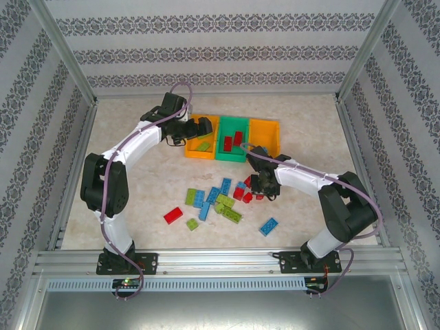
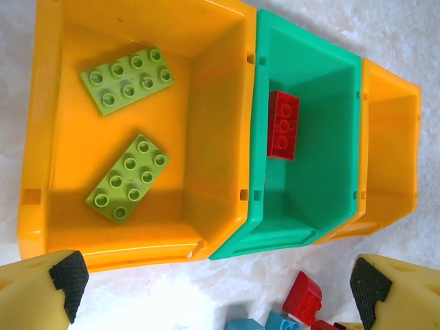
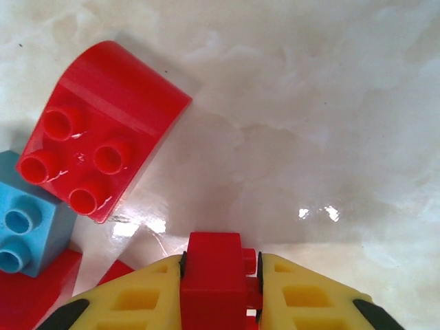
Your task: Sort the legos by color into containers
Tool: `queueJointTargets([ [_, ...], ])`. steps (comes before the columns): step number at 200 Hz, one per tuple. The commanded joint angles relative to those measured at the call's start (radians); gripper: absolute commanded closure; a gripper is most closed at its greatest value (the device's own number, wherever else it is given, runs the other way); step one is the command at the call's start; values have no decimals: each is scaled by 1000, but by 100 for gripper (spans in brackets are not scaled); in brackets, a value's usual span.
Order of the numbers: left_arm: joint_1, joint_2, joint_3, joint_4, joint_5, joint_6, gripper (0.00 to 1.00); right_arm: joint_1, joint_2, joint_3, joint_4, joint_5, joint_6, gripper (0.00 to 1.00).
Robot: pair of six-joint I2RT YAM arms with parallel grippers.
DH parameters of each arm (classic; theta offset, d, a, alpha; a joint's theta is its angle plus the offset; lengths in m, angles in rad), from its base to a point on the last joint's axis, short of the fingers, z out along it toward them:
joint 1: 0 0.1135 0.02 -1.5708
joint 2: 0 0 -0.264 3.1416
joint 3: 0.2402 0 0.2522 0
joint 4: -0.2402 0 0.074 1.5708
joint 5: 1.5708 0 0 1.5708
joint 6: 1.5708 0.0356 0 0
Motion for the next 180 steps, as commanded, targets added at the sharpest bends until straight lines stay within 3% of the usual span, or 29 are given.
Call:
queueJointTargets([
  [1,3,-46,-18,16,-26,29,0,-19,-54,37,-50,46,-12,81],
  [52,9,-106,-62,-95,-73,150,0,-66,-90,209,32,-10,-5,80],
  [122,9,-313,-319,-219,-140,209,0,-113,286,702,50,-142,26,80],
  [154,9,-391,-445,-251,-98,170,0,-131,417,834,12,-119,41,78],
  [180,8,-449,-524,-276,-75,142,0,-139,477,892,4,-103,64,70],
])
